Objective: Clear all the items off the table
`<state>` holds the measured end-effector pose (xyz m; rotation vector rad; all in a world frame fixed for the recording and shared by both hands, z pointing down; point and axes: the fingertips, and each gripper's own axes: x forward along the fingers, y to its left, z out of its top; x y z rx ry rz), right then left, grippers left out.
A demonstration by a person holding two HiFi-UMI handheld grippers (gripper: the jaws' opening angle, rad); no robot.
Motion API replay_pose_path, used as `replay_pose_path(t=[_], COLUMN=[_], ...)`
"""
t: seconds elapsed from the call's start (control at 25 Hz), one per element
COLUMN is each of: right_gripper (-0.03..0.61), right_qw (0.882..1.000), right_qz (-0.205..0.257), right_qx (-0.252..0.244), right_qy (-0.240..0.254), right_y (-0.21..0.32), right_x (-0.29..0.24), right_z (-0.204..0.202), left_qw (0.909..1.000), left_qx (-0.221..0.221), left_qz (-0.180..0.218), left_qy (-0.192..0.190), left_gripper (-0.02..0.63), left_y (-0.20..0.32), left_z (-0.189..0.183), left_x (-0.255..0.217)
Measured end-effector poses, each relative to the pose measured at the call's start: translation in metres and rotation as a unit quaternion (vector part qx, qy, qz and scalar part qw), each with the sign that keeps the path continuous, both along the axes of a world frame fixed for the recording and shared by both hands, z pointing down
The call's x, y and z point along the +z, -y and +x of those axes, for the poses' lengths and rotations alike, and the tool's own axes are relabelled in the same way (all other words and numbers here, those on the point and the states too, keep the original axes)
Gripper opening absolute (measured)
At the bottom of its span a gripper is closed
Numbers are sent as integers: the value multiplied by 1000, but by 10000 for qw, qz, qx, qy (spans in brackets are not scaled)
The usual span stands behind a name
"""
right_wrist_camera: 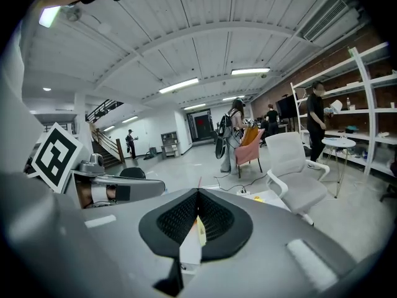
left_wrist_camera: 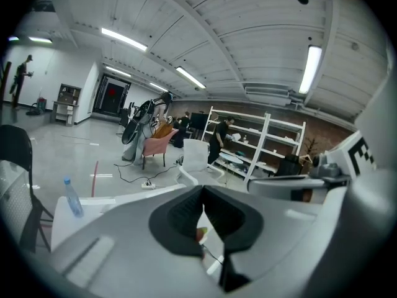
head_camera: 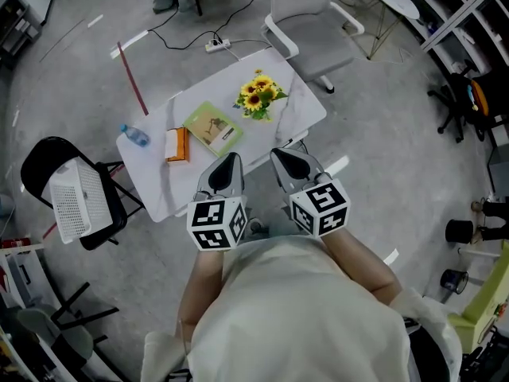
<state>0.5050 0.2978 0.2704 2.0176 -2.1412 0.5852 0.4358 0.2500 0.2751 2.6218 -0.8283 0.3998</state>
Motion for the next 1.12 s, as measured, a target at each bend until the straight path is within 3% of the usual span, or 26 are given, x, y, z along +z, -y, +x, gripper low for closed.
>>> replay_pose_path(t=[0.4,1.12], right_gripper=[-3,-2], right_qw=[10000,9974], right_qz=[-50,-700], right_qx=[64,-176], right_qy=[15,50], right_y=[26,106], right_x=[7,79], right_z=[31,109], left_qw=[9999,9972], left_qx=[-59,-424], left_qz=[-110,-427], left_qy=[76,443], left_gripper=[9,10], left_y=[21,95], left_z=[24,78], left_x=[10,66])
